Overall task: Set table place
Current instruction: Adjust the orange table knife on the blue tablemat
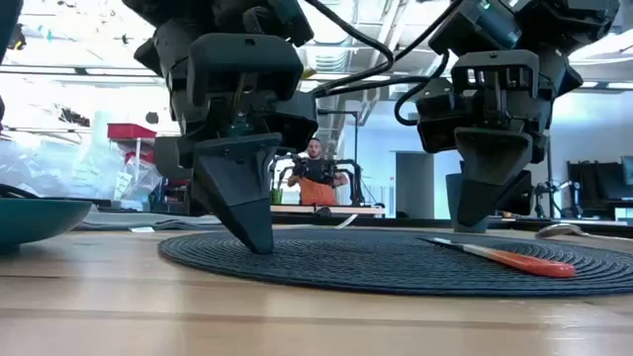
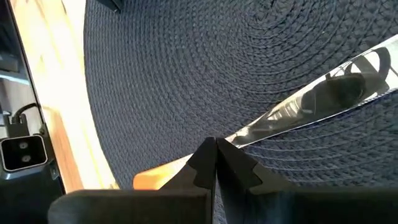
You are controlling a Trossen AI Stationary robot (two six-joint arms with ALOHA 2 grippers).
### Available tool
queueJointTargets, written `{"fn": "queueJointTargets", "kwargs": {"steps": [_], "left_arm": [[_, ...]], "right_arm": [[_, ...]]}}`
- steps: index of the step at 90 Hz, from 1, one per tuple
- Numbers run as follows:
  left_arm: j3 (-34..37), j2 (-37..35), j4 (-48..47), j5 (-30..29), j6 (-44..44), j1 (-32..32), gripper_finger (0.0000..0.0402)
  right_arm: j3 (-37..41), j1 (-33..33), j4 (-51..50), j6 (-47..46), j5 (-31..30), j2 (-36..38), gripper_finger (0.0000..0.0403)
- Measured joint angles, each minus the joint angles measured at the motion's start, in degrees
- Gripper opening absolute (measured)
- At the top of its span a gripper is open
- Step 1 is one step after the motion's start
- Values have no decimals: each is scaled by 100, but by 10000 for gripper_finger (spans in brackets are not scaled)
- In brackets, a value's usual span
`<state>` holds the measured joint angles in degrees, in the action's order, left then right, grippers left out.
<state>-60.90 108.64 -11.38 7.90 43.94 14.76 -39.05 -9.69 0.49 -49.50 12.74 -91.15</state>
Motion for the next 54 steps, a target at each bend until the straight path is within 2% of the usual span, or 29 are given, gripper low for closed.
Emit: {"fn": "queueJointTargets", "kwargs": {"steps": [54], "left_arm": [[11,11,8,-6,-35,-2,0]], "right_arm": [[-140,58,204,194,216,-326,0]]}}
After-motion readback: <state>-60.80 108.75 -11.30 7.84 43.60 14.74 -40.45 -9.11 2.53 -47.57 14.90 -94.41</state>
